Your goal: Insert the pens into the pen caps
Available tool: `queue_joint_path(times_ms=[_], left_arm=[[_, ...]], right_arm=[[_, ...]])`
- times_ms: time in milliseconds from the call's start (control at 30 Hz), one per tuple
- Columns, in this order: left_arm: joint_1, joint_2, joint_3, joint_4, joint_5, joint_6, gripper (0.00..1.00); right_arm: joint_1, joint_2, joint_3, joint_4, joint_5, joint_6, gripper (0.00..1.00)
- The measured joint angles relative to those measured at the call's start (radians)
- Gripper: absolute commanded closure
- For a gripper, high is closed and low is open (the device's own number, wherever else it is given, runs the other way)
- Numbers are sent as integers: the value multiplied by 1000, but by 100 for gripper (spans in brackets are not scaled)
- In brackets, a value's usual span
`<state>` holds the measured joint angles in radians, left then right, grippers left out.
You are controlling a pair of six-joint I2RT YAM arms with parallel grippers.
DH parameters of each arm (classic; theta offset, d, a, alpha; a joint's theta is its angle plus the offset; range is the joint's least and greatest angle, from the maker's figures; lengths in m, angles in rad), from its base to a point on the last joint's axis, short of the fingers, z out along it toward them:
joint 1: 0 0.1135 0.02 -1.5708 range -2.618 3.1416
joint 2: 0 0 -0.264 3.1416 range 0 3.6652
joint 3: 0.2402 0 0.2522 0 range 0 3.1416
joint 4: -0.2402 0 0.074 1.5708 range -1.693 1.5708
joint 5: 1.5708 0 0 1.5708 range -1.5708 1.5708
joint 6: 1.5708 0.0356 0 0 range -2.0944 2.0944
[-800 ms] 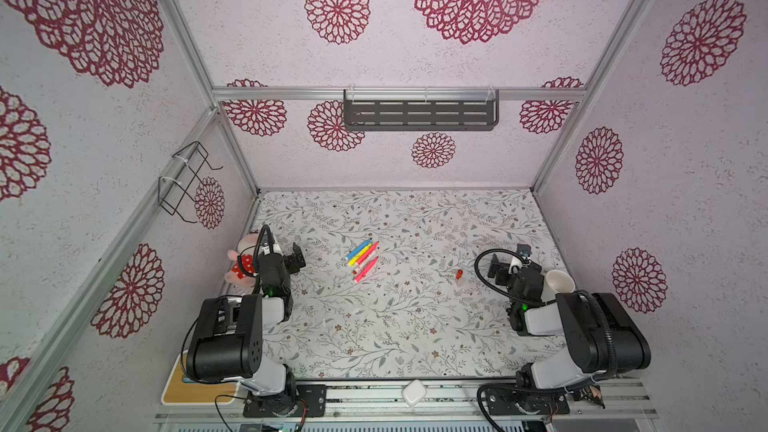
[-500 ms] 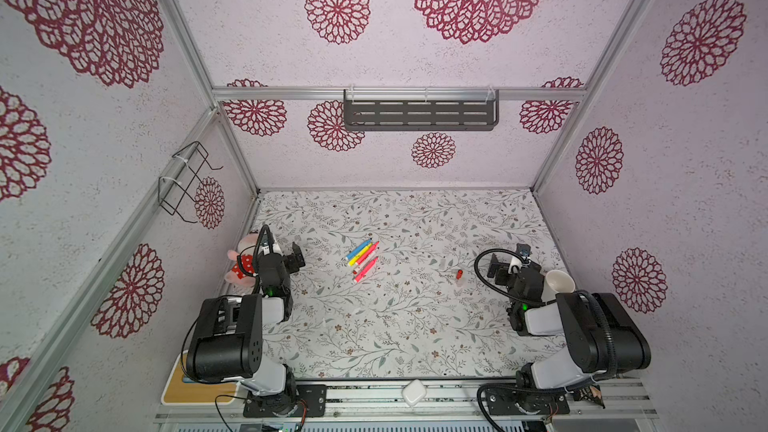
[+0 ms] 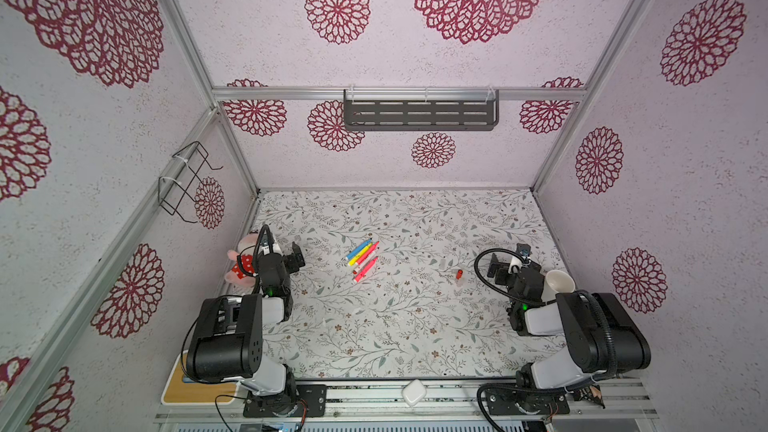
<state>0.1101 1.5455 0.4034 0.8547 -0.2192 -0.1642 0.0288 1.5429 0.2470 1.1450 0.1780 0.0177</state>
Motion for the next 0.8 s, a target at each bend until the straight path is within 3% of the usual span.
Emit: queue_joint_path(times_ms=[333, 500, 667, 800], left_arm=[[0, 0, 3, -1, -3, 0, 3], [-43, -46, 28, -97, -154, 6, 2], [-197, -195, 164, -279, -327, 35, 3], [-284, -323, 305, -507, -352, -58, 3]], right_arm=[[0, 0, 0, 1, 0, 0, 1], [-1, -40, 2, -47, -19, -4, 1], [17, -353, 98, -345, -97, -16, 1], [29, -658, 179, -490, -113, 45, 1]])
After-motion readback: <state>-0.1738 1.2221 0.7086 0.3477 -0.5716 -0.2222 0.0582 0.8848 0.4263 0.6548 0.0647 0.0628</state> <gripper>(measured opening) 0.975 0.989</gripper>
